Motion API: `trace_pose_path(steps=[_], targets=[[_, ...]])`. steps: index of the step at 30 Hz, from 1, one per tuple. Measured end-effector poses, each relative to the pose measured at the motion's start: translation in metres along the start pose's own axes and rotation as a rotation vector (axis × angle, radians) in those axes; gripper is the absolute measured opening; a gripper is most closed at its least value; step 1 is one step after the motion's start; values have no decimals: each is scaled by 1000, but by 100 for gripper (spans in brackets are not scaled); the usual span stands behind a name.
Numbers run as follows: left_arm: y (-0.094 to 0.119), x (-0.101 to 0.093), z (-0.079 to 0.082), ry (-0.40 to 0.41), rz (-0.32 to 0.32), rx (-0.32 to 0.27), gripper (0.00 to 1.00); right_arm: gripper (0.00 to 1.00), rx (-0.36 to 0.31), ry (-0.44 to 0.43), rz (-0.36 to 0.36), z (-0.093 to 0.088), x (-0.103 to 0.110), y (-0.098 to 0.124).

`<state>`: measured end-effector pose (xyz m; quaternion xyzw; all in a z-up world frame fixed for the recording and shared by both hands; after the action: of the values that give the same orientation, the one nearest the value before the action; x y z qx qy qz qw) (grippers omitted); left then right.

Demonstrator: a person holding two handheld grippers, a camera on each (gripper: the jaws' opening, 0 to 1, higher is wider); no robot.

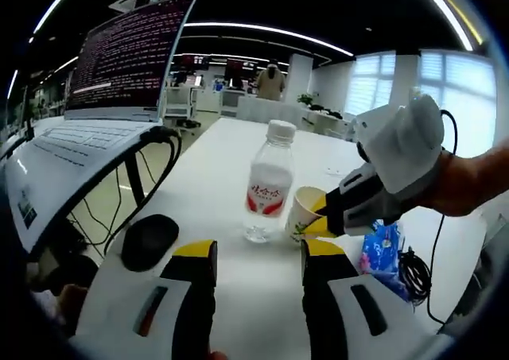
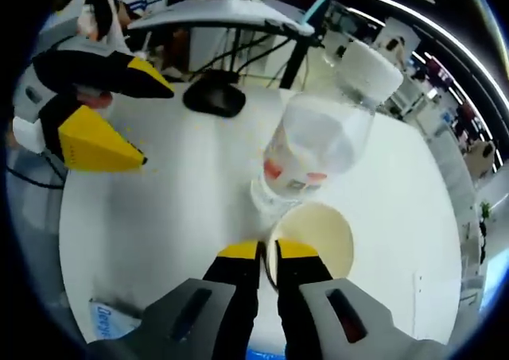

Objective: Arrange the tabletop items into an orderly group along one side of the table until the central work area is clear of visible clutter.

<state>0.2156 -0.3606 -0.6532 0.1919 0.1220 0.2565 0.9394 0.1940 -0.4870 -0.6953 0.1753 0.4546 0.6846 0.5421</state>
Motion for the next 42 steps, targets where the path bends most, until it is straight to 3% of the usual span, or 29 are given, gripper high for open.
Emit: trace_pose_path(steps=[9,17,30,36,42], targets=[[28,-9,-10,2,-6,20,41,11,-6,-28,-29,-1,-1,9],[49,-14,-23,44,-15,53,43,16,-55,-57,-18,2,10,22],[70,-13,-18,88,-35,37,43,14,-118,-117,-71,-5,13,46],[78,-17,-27,98,-41,46,43,13,-127,-144,-81,-9,14,45],[82,-19,-31,98,-55,53,43,11,-115,-156,-37,-12,25,31]])
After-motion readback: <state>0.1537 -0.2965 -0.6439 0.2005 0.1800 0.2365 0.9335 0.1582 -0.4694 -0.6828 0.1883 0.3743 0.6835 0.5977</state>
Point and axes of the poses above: the point that each gripper's makers call its tool centre point, and the gripper's own axes: y roughly backward along the fingers, x roughly to its left, z roughly out of its top, the point moved 3 cm from there along y, roughly backward along the fingers, and after that the axes turned 3 degrees about -y, right-handed, at the moved point
